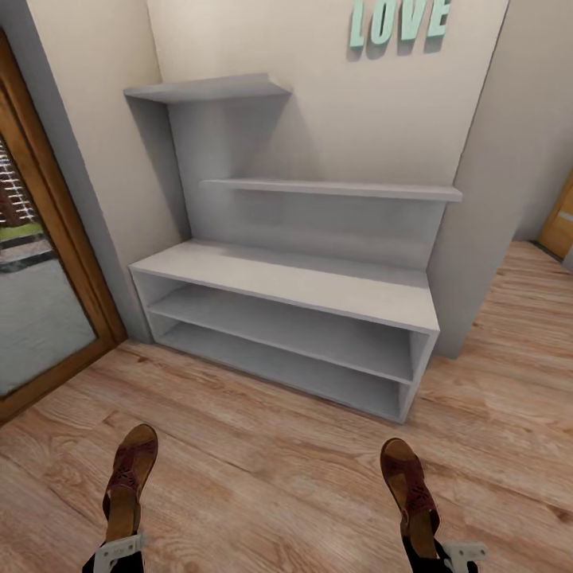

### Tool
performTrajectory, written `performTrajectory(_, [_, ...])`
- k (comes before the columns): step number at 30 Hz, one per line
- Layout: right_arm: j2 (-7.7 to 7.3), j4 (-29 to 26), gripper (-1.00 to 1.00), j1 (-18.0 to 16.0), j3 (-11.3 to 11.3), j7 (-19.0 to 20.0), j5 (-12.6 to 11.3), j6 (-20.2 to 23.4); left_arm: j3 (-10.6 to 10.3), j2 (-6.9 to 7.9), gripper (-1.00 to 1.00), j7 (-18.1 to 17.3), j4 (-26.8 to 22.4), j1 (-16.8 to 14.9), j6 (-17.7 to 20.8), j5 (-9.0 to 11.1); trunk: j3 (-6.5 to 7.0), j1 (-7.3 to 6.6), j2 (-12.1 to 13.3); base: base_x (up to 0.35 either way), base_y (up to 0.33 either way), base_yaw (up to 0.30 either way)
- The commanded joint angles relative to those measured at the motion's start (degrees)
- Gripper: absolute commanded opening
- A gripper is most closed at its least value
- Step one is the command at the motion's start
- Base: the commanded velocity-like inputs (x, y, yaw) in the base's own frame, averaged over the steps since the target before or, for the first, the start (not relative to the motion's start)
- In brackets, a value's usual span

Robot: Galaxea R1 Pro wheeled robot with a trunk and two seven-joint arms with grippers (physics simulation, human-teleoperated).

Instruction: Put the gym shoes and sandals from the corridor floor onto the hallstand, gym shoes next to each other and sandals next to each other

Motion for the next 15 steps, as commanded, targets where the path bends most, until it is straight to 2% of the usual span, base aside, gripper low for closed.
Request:
performTrajectory(1, [0.04, 0.0, -1.00, -0.1, -0.4, 0.6, -0.1, -0.1, 0.1, -0.01, -1.00, -0.4, 0.1, 0.0, -0.1, 0.5, -0.05, -0.01, 0.0, 0.075, 0.328, 0.000])
performTrajectory(15, [0.04, 0.0, -1.00, -0.1, -0.4, 0.6, -0.1, -0.1, 0.1, -0.01, -1.00, -0.4, 0.1, 0.0, -0.1, 0.5, -0.05, -0.01, 0.0, 0.127, 0.330, 0.000])
